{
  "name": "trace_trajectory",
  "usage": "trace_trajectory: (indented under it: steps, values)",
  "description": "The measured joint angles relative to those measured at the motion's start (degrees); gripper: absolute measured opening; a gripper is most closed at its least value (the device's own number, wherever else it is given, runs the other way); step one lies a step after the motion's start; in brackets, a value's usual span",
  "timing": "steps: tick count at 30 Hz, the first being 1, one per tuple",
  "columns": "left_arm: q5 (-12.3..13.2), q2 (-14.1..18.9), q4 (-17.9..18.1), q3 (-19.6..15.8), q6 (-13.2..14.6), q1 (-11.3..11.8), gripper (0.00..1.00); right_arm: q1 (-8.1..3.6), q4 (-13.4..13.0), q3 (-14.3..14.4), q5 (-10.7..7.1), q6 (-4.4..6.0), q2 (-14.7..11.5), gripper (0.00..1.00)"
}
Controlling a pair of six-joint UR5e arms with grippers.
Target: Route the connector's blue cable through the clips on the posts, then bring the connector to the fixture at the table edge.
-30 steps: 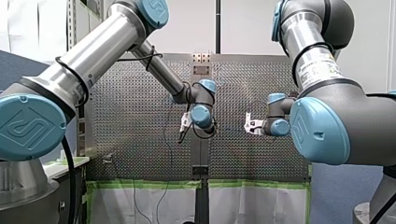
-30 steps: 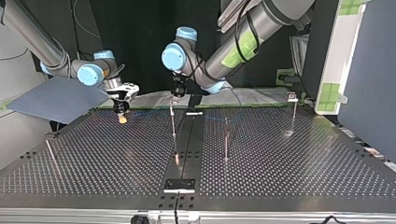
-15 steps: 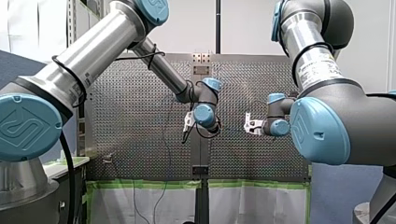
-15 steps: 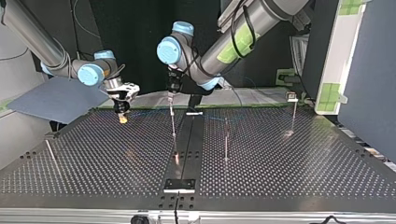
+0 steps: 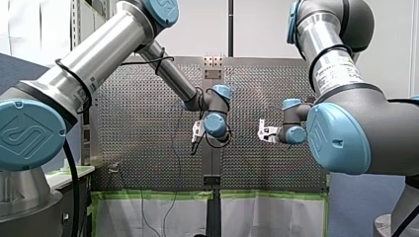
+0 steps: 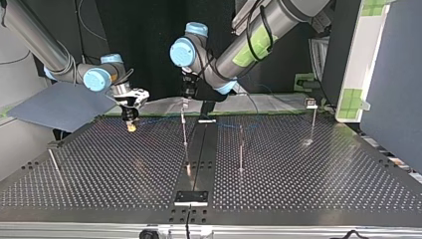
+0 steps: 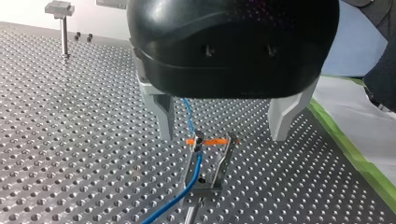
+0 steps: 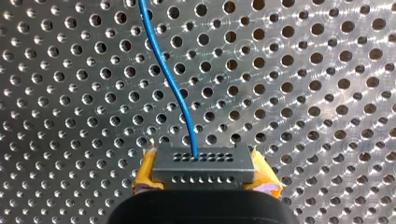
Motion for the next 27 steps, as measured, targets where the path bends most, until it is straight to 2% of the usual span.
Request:
trace_trajectory:
  steps: [7, 17, 27]
  values:
    - [0.18, -0.01, 0.19, -0.01, -0.23, 0.03, 1.00, 0.02, -0.02, 0.00, 0.00, 0.10, 0.02, 0.02]
    - [0.33, 0.00, 0.94, -0.03, -2.02, 0.18, 1.00, -0.09, -0.20, -0.01, -0.58, 0.34, 0.04, 0.02]
    - [0.61, -0.01, 0.95, -0.04, -2.31, 0.21, 1.00, -0.14, -0.01, 0.00, -0.77, 0.35, 0.04, 0.02]
